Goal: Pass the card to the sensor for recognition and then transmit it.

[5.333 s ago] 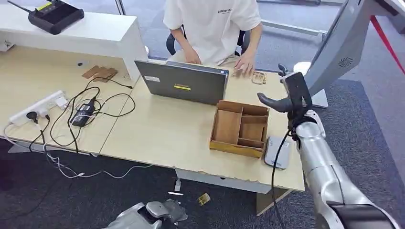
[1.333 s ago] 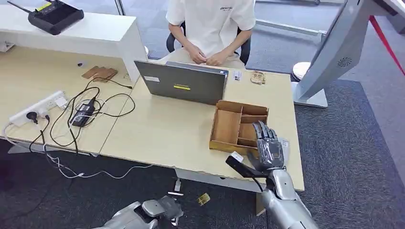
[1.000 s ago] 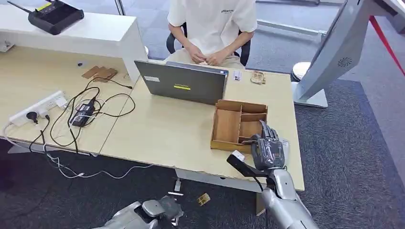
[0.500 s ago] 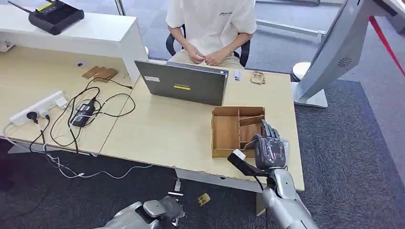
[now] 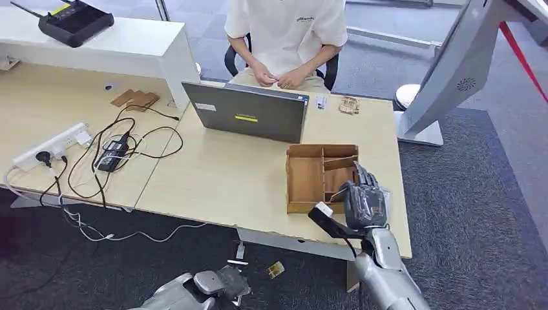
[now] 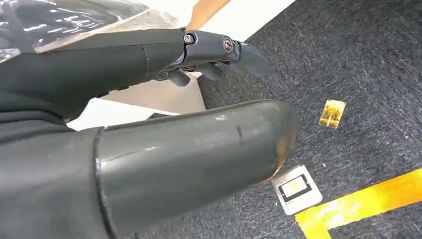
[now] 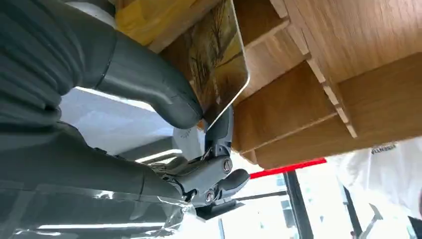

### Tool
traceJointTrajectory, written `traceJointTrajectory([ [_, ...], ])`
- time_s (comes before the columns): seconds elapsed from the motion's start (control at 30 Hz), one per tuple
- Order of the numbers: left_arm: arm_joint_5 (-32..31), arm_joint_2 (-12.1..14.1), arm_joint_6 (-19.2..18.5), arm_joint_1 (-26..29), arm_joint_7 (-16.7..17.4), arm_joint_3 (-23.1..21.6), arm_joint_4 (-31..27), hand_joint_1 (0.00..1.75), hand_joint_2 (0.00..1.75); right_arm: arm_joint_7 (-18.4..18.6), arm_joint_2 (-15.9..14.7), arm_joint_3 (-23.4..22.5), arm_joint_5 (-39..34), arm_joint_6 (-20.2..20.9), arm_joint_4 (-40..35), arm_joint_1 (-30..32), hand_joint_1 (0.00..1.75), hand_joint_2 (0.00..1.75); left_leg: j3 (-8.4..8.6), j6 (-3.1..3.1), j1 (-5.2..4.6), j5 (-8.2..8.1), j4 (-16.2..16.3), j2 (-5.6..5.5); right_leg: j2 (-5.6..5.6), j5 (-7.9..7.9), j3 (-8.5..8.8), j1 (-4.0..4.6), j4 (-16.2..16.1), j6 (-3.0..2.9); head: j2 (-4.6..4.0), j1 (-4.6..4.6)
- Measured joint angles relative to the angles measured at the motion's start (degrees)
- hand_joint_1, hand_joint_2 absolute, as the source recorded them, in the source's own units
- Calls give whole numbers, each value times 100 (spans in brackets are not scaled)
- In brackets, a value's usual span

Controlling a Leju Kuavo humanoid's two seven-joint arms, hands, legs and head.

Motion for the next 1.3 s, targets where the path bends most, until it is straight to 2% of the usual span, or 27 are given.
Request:
traceJointTrajectory([
  [0.17,-28,0,0,0,-9,0,0,0,0,-282,7,-375,31,-4,-258,-178,175,175,1,0,0,0,0,0,0,1,-1,0,0,-1,0,0],
  [0.43,-83,-20,-7,6,-11,0,0,0,0,-301,-7,-869,-155,-4,-662,-583,175,175,1,0,0,1,1,0,0,2,-1,0,0,-2,0,0],
  [0.87,-157,-81,-18,34,-79,0,0,0,0,-236,63,-994,-396,-4,-684,-904,175,175,-3,-1,0,1,0,1,0,2,-3,0,3,-2,0,0],
  [1.07,-323,-212,-66,30,-300,-63,0,0,0,-251,304,-924,-245,33,-126,-1841,175,175,-7,-5,-2,11,1,1,1,6,-11,-2,8,-6,2,0],
  [1.3,-481,-382,-166,32,-487,-232,0,0,0,267,442,-813,9,389,522,-2934,175,175,-9,-7,-1,13,1,-4,0,7,-12,-1,9,-6,0,2],
])
